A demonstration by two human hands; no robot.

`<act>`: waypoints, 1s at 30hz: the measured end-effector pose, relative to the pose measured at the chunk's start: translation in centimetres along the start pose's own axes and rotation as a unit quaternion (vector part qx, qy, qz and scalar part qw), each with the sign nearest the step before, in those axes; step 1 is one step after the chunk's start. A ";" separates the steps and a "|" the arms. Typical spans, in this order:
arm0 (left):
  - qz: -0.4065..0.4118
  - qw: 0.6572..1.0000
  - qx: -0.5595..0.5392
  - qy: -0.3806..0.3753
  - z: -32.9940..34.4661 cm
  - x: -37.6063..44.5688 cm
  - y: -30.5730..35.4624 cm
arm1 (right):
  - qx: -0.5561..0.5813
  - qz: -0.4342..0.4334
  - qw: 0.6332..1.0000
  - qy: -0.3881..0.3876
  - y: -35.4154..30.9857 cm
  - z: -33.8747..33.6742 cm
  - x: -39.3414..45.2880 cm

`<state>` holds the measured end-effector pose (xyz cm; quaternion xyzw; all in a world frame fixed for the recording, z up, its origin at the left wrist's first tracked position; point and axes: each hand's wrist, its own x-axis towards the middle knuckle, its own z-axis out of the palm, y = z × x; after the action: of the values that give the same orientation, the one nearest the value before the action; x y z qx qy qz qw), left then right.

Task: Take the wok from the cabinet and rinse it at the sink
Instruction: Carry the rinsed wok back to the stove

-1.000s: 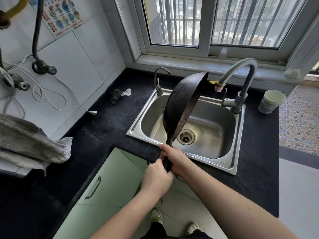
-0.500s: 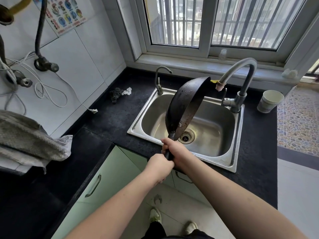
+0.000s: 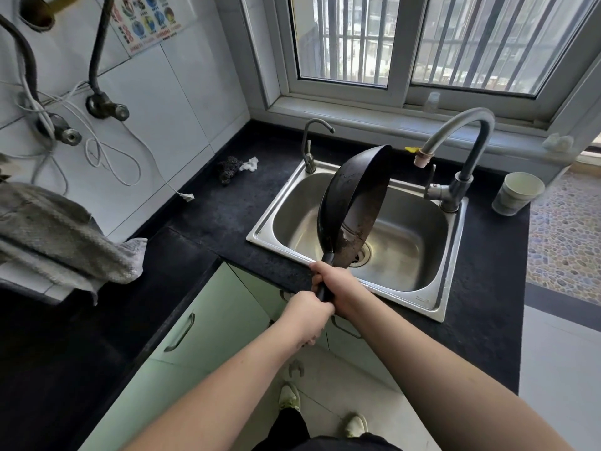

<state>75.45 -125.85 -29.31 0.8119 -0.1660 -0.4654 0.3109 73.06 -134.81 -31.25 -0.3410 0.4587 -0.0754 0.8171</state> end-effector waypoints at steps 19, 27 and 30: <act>0.006 0.957 -0.263 -0.119 -1.0 -5.6 -0.6 | 0.257 0.051 0.921 -0.288 2.5 -0.1 -4.3; 0.000 0.951 -0.274 -0.143 -4.4 -8.5 -4.4 | 0.209 0.073 0.955 -0.199 5.3 4.1 -7.4; 0.000 0.954 -0.264 -0.146 -6.5 -10.7 -7.3 | 0.174 0.077 0.962 -0.195 7.8 6.5 -9.2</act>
<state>75.42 -112.15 -24.73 0.6245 -0.0804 -0.6059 0.4862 71.62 -121.76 -27.46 -0.1653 0.2954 -0.0236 0.9407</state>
